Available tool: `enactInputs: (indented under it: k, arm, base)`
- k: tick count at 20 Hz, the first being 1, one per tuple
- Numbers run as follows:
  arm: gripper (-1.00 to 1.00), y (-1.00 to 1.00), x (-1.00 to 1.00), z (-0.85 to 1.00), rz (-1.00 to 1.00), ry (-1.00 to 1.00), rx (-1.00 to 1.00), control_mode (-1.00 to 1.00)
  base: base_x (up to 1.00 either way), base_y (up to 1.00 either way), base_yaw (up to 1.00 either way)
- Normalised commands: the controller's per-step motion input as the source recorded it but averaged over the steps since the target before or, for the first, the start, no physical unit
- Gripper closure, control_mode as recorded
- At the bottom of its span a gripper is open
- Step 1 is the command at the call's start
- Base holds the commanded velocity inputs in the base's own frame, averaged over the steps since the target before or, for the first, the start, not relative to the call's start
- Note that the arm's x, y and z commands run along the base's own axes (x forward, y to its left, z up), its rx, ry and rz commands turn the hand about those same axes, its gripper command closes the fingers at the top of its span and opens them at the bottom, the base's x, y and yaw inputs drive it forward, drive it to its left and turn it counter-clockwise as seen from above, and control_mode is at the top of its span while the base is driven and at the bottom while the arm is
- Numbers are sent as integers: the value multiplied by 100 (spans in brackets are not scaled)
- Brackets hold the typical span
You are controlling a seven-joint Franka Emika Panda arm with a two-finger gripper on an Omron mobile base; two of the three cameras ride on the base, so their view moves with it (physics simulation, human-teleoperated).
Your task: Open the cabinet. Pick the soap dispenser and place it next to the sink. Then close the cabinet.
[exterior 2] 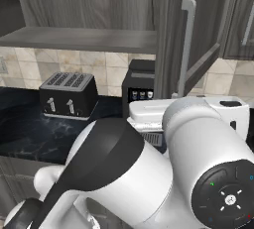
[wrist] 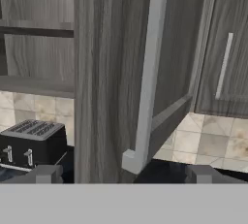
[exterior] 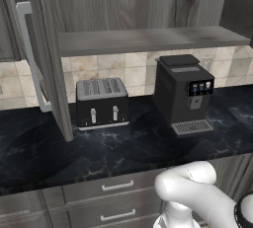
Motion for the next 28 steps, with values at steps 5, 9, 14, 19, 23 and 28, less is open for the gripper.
enactInputs:
  k: [5,9,14,19,23,28]
  arm:
    - [-100,-21,20,-2,24,-4,5,-100]
    - [-100,-19,48,-10,25,0,4,-100]
    - [-100,-23,51,-3,31,0,7,-100]
    - [-100,-37,36,0,31,0,6,-100]
    - [-100,-31,34,0,29,0,3,-100]
    - [-100,-18,42,-1,28,0,1,-100]
  base:
    - [0,0,0]
    - [0,0,0]
    - [0,0,0]
    - [0,0,0]
    - [0,0,0]
    - [0,0,0]
